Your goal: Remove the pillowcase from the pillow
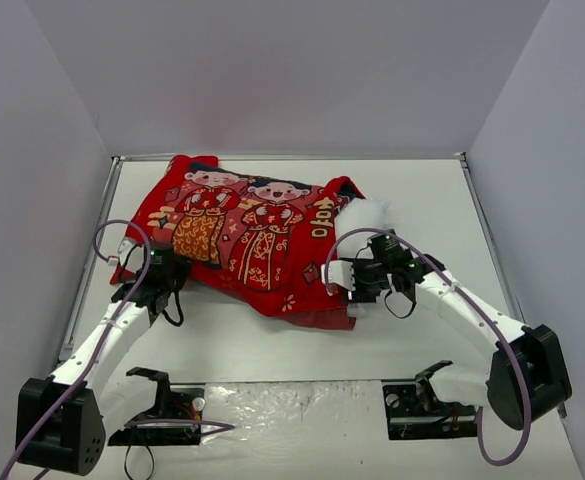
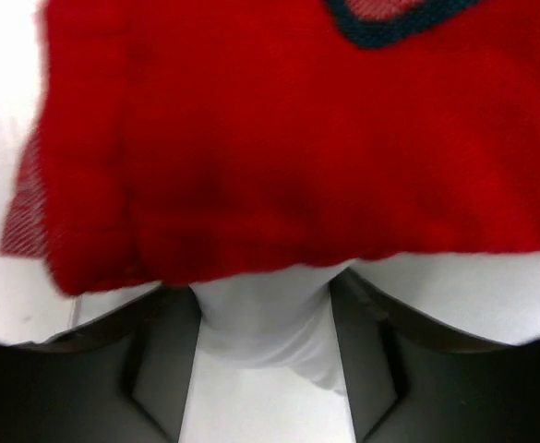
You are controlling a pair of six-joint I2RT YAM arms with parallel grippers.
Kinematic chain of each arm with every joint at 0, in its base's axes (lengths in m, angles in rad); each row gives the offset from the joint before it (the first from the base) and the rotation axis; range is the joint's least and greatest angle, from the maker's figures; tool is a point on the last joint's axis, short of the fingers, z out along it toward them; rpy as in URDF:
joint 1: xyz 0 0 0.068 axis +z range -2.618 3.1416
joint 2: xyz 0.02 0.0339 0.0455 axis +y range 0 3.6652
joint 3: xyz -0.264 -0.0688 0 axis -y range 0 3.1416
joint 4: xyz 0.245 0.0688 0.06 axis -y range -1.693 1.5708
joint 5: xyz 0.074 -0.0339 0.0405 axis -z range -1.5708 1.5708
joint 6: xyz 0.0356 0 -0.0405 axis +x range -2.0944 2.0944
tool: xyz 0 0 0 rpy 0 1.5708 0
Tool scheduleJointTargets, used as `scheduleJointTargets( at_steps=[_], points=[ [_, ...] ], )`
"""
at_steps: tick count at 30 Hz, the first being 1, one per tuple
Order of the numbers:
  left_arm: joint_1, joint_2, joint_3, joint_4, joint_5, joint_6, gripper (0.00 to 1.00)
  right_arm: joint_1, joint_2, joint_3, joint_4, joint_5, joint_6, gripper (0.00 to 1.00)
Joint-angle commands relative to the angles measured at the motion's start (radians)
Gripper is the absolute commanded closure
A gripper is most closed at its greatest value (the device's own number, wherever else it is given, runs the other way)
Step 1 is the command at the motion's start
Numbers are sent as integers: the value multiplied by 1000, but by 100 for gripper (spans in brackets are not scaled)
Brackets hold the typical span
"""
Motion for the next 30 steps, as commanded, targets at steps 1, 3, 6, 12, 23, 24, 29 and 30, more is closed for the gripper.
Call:
scheduleJointTargets(
  at_steps=[1,3,6,12,23,24,29,30],
  points=[
    [24,-20,-20,52,0,39,85,-5,34,-31,168,79,156,65],
    [45,-40,-33,59,1,42,95,-34,31,-31,179,53,205,97],
    [90,-61,-42,66,23,67,98,-113,0,2,176,-17,261,100],
    [321,-98,15,53,139,145,98,-308,-86,164,81,-140,325,100],
    [562,-119,125,-4,214,234,98,-399,-90,301,81,-68,392,100],
    [577,-130,133,-21,192,242,98,-406,-90,311,89,-53,398,100],
    [590,-145,159,-32,174,253,98,-433,-84,328,93,-48,444,100],
    [587,-149,153,-27,217,256,98,-431,-86,315,80,-71,453,100]
  ],
)
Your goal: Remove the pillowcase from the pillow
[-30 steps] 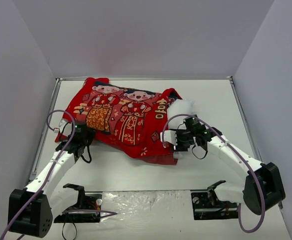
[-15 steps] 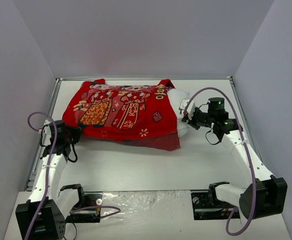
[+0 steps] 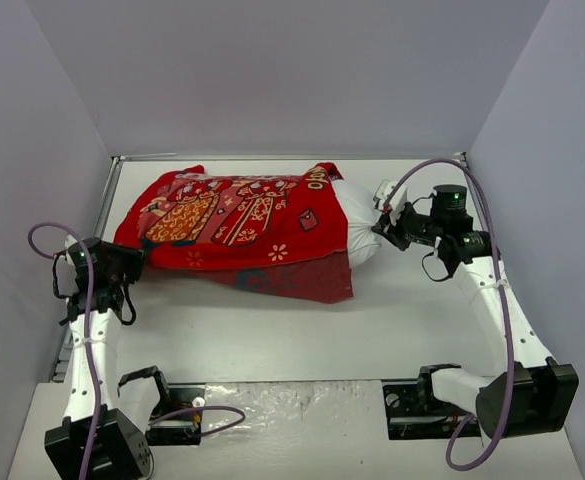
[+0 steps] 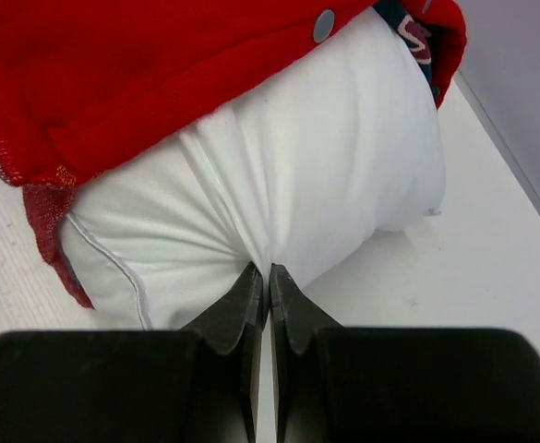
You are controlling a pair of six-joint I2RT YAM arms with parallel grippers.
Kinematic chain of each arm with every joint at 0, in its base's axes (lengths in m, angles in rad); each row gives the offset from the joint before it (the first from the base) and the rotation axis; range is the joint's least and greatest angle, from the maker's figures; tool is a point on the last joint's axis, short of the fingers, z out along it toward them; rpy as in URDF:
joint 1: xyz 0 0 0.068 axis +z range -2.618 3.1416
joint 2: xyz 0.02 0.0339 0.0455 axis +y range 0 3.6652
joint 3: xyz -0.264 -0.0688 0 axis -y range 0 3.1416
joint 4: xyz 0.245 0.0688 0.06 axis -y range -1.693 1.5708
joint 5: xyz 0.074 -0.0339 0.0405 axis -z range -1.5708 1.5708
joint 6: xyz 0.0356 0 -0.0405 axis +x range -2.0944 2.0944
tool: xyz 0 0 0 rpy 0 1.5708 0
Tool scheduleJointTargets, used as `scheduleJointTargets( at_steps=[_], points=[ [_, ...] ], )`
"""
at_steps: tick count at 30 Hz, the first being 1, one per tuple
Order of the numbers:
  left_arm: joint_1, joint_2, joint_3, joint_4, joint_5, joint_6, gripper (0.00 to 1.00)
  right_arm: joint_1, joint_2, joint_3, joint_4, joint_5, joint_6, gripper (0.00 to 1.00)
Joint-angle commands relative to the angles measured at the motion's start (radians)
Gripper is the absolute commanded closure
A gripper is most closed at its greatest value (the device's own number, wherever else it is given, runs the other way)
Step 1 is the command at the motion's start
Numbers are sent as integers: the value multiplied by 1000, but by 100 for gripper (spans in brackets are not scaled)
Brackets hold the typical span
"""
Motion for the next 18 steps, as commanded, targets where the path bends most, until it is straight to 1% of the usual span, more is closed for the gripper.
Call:
scheduleJointTargets(
  at_steps=[1,2,3,4,5,6,7,8,9,10,11,12,13,14,16,17,18],
  points=[
    [68,-22,44,36,-208,52,98,-78,-20,30,-12,121,6,100],
    [60,-38,13,33,-187,54,98,-65,-19,-7,-101,66,-15,100],
    [49,-50,-5,23,-165,49,98,-51,-14,-27,-153,55,-84,100],
    [42,-62,-24,10,-115,46,98,-40,-19,-50,-198,53,-104,100],
    [35,-91,-56,-13,-82,45,88,-44,-25,-91,-239,55,-106,100],
    [19,-110,-68,-17,-17,46,77,-54,-37,-102,-246,55,-65,96],
    [11,-126,-77,-13,23,49,67,-67,-37,-101,-247,53,-16,89],
    [2,-162,-76,-28,53,54,58,-78,-36,-62,-243,46,38,82],
    [-9,-183,-65,-40,73,71,44,-81,-25,-28,-241,17,149,71],
    [-26,-229,-50,-52,97,86,36,-81,-16,8,-237,-11,210,67],
    [-31,-249,-7,-78,102,100,28,-81,-6,75,-199,-35,282,59],
    [-35,-268,19,-83,107,130,19,-81,13,103,-163,-43,369,54],
    [-35,-280,48,-94,110,147,13,-81,30,127,-119,-36,535,50],
    [-37,-289,114,-115,108,182,10,-81,50,182,-68,-27,590,43],
    [-37,-262,177,-125,105,213,7,-81,133,229,-33,9,684,36],
    [-38,-242,229,-122,93,233,6,-83,192,244,-20,26,794,33],
    [-40,-214,249,-111,90,241,5,-81,219,264,-8,71,848,30]
  ],
)
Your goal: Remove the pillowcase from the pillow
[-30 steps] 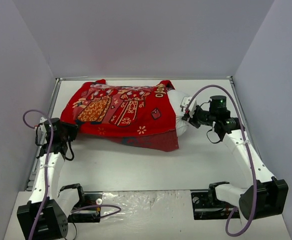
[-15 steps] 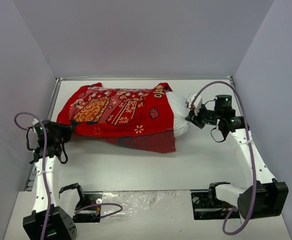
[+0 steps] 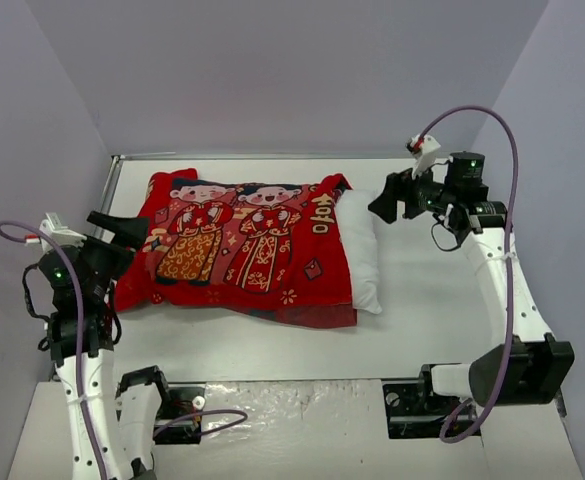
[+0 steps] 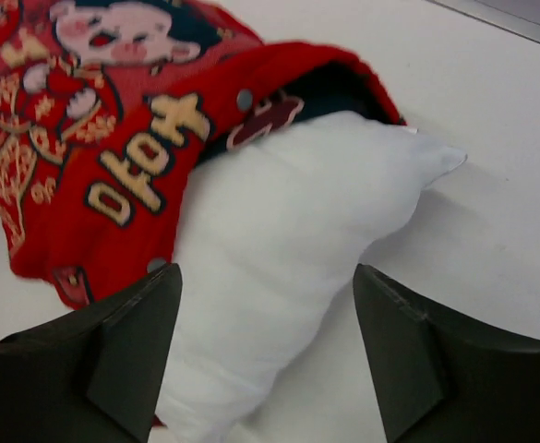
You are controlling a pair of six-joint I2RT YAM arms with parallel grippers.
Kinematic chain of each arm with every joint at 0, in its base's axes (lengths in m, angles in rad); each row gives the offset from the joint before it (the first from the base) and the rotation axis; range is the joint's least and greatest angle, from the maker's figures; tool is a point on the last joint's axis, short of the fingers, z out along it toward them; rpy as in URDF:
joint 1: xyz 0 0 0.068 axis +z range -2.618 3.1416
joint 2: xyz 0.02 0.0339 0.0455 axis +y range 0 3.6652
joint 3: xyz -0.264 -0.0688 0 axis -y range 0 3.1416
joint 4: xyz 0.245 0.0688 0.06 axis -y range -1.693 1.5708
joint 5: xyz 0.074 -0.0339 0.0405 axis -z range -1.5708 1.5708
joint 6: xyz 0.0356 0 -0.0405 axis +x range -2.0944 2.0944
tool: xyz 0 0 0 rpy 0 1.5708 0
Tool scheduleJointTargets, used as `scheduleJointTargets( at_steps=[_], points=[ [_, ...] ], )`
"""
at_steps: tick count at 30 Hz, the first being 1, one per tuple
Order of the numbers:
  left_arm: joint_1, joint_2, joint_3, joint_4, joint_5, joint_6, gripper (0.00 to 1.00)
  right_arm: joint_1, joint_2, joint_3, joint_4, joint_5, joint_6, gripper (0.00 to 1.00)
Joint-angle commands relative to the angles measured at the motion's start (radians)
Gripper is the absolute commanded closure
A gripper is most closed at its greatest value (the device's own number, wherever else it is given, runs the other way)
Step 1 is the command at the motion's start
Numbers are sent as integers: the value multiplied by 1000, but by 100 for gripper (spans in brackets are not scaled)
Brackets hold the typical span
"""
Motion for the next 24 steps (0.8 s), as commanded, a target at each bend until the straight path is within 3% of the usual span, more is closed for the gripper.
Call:
scheduleJointTargets(
  at_steps=[1,2,5,9,10,16,21,24],
  points=[
    [-5,106,128,47,2,97,4,-2,129,39,119,101,372,26],
    [-15,151,148,66,7,119,3,-1,152,39,138,145,501,12],
    [-49,387,263,110,32,177,3,8,255,57,201,159,632,0],
    [-78,723,549,14,73,292,6,11,395,105,221,179,689,0],
    [-80,841,679,-50,81,315,6,8,416,117,225,181,695,0],
    [-65,1176,987,-191,118,412,6,-9,554,71,375,77,888,0],
    [-48,1360,992,-85,241,351,6,-1,607,26,529,-54,977,10],
    [-58,1420,970,24,346,280,6,-2,617,13,601,-141,976,31]
  ],
)
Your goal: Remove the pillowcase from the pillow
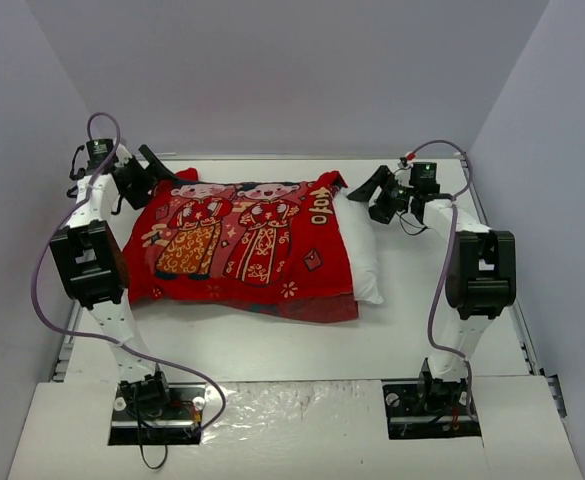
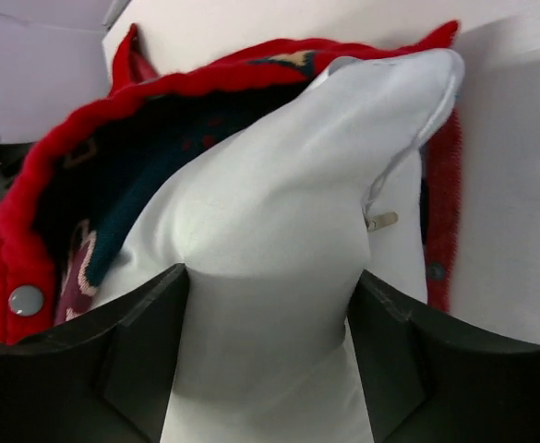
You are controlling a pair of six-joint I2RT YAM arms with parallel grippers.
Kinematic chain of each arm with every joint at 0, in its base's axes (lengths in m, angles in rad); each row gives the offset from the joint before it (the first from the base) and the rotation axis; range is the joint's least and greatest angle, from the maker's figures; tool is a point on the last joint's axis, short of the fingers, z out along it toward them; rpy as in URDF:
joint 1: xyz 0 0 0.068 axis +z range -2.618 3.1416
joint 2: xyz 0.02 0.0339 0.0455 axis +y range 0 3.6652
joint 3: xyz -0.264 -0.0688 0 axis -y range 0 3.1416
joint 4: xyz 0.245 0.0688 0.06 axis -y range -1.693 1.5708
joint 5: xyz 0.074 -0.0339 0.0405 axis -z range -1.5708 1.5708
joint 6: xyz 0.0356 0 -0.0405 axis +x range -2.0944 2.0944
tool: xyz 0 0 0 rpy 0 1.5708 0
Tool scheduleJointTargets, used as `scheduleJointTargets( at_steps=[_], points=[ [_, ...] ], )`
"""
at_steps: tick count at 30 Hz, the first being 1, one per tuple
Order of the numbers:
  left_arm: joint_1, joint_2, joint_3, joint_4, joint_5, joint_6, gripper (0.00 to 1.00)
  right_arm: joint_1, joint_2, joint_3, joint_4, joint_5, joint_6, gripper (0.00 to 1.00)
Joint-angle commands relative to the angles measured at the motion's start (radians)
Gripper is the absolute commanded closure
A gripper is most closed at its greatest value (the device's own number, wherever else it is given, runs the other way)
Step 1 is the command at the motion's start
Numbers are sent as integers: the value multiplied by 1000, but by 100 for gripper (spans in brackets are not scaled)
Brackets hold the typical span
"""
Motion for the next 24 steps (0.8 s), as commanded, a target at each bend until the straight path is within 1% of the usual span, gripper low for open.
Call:
scheduleJointTargets(
  at_steps=[1,2,3,4,5,6,7,8,9,10,11,12,13,14,15,16,17,18,19,20,21,22,23,24],
  points=[
    [-8,33,7,121,143,-64,6,5,8,-15,162,-172,47,40],
    [-17,44,8,131,167,-81,5,8,12,-15,182,-201,42,49],
    [-20,56,2,172,183,-96,1,10,14,-11,223,-264,39,56],
    [-21,57,-8,206,198,-141,3,14,12,-5,236,-290,13,75],
    [-25,54,-27,257,233,-174,11,16,5,9,234,-311,-19,87],
    [-25,32,-72,381,246,-211,18,18,-1,49,202,-330,-60,98],
    [-25,18,-97,454,261,-259,33,18,-10,73,188,-370,-108,100],
    [-23,8,-119,547,276,-355,41,16,-33,103,158,-376,-214,100],
    [-22,-14,-134,700,299,-403,48,14,-44,139,65,-370,-281,100],
    [-23,-25,-155,771,307,-502,58,8,-67,231,8,-334,-351,100],
    [-25,-44,-163,842,309,-552,62,5,-78,277,-87,-315,-478,100],
    [-26,-55,-177,970,306,-592,63,1,-87,369,-127,-295,-543,100],
    [-28,-69,-191,1031,304,-668,64,-8,-116,402,-170,-274,-601,100],
    [-31,-100,-205,1147,297,-701,66,-13,-133,426,-206,-237,-692,100],
    [-31,-115,-226,1201,287,-725,67,-15,-153,440,-213,-221,-743,100],
    [-31,-133,-278,1242,283,-756,67,-15,-202,440,-218,-211,-783,100],
    [-31,-173,-310,1297,283,-759,68,-15,-231,427,-239,-188,-829,100],
    [-29,-189,-344,1300,287,-750,68,-15,-262,405,-255,-177,-946,100],
    [-29,-206,-429,1298,289,-717,69,-15,-333,328,-267,-163,-1012,100],
    [-32,-228,-482,1298,281,-701,72,-15,-375,274,-293,-117,-1089,100],
    [-44,-230,-533,1310,286,-696,73,-9,-459,209,-299,-83,-1257,100],
    [-51,-230,-580,1322,295,-696,74,-4,-495,136,-298,-56,-1327,100],
    [-57,-230,-678,1359,295,-704,75,5,-527,3,-312,-1,-1390,100],
    [-63,-233,-733,1393,284,-712,75,10,-556,-56,-330,24,-1459,100]
  ],
)
